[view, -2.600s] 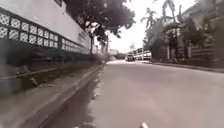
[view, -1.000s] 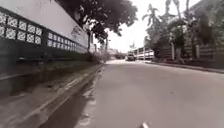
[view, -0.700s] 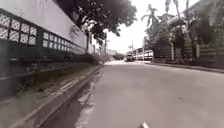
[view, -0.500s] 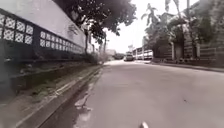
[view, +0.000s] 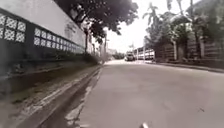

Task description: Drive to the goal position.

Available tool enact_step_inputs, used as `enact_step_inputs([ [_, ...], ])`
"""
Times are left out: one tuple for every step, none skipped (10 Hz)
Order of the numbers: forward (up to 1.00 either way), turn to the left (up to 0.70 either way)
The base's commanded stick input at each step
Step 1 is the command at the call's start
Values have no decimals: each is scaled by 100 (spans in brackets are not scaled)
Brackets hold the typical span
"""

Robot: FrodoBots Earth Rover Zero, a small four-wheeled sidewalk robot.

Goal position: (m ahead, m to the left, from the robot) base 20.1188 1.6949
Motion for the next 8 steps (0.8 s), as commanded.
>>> enact_step_inputs([
  [70,-23],
  [70,-10],
  [70,0],
  [70,0],
  [70,0],
  [70,0],
  [70,0],
  [70,0],
])
